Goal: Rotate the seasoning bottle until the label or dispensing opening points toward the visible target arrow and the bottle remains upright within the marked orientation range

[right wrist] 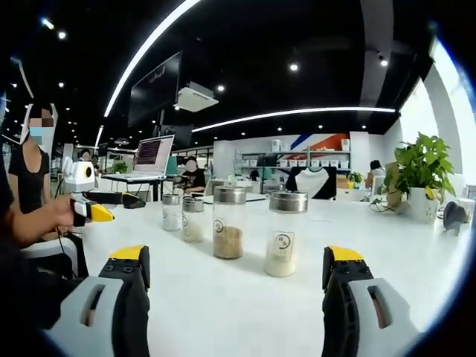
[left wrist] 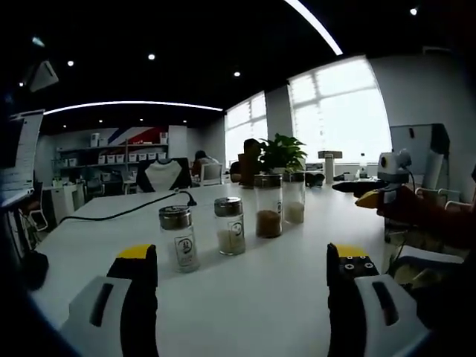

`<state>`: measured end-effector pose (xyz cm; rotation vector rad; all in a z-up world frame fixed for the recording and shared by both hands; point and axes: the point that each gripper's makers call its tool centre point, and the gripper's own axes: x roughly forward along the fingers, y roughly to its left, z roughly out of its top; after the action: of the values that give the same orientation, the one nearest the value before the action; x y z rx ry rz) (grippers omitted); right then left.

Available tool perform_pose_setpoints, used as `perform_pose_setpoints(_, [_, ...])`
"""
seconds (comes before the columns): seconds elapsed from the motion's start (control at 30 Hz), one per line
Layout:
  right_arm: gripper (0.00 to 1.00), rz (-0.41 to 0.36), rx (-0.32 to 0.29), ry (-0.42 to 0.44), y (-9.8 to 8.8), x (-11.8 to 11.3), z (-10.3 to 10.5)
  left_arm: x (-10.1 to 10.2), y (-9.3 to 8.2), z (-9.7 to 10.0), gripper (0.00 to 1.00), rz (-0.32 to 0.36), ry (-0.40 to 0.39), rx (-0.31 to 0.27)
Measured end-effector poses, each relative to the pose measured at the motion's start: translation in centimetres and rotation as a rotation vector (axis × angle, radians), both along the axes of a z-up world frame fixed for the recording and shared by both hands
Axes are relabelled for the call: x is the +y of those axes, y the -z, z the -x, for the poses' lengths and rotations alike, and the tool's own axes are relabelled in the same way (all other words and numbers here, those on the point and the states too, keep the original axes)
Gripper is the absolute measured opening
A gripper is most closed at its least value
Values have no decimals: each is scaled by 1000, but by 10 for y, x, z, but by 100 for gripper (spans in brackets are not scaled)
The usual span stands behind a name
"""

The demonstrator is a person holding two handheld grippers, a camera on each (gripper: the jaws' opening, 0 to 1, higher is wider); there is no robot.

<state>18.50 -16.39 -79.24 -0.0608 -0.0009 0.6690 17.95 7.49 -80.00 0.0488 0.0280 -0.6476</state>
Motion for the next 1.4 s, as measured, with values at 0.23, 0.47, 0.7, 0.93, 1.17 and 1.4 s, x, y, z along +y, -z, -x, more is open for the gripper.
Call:
perform_pose_setpoints(0.23, [99,-15,10,4,1,5,7,11,0,5,100,7,-26,-3])
perform_pose_setpoints(0.47, [99,-11,28,13,7,1,21,12,-1,26,100,16,-33,-6])
perform_pose_setpoints(0.7, [99,-30,20,52,4,0,31,7,2,41,100,5,-30,-6])
perform_pose_setpoints(0.93, [98,26,-20,104,2,-3,42,11,1,51,100,7,-83,-41])
perform_pose_setpoints(1.17, [97,27,-31,115,4,3,52,15,-2,59,100,-10,-108,-54])
perform_pose_setpoints(1.4, [96,-5,-28,90,10,9,57,17,-7,61,100,32,-112,-58])
